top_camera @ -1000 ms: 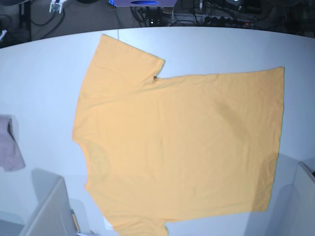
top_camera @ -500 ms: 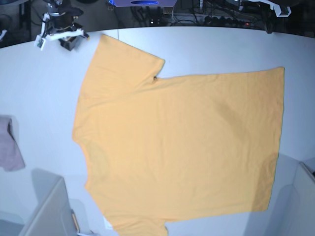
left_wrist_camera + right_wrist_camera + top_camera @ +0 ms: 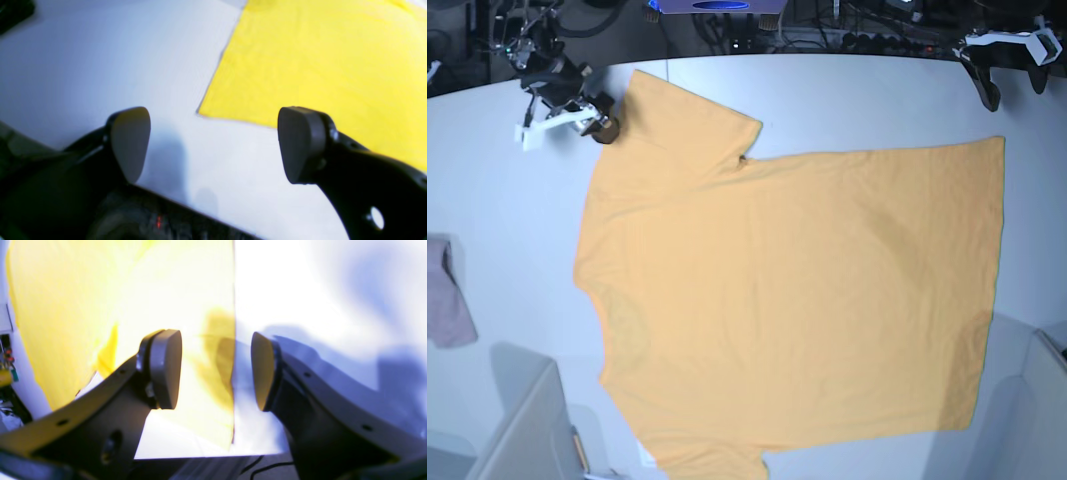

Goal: Fold the T-shirt properly
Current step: 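Move both grippers down to the shirt's shoulder corners and grasp them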

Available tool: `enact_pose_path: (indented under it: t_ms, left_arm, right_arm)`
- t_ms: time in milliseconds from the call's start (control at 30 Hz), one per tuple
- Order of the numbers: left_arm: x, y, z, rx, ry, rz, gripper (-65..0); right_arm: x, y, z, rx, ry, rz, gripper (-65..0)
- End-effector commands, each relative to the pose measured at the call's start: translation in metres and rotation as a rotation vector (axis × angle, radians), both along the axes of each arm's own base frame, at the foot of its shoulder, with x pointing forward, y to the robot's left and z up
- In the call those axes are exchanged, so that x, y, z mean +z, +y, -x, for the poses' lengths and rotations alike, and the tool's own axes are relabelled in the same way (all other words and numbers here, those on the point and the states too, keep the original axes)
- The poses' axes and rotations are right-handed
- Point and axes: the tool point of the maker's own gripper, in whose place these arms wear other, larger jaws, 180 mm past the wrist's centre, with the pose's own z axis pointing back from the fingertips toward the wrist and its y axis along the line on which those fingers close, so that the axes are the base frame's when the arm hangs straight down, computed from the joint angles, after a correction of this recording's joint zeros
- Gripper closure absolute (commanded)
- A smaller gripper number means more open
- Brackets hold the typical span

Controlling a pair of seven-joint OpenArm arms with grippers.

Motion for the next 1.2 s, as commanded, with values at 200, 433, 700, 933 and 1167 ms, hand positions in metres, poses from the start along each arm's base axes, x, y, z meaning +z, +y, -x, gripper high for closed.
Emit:
enact_pose_path:
  t_ms: [200, 433, 700, 933, 1167]
  left_arm:
    - [0.012, 0.033, -0.037, -0.016, -0.002, 0.144, -57.8]
    - [0.020, 0.049, -0.058, -0.012, 0.037, 0.220, -57.8]
    - [-0.003, 0.039, -0.071, -0.045, 0.126, 0.163, -57.8]
    - [-0.041, 0.046, -0.067, 0.016, 0.163, 0.269, -57.8]
    - [-0.064, 0.045, -0.074, 0.049, 0.165, 0.346, -57.6]
  right_arm:
    - [-0.010, 0.009, 0.001, -0.018, 0.016, -0.011, -30.8]
    - [-0.018, 0.047, 0.004, 0.029, 0.044, -0.087, -30.5]
    - [-0.023, 0.032, 0.004, -0.006, 0.054, -0.071, -14.3]
    - [-0.022, 0.031, 0.003, 0.002, 0.054, -0.067, 0.0]
    - [-0.020, 0.026, -0.002, 0.010, 0.043, -0.053, 0.0]
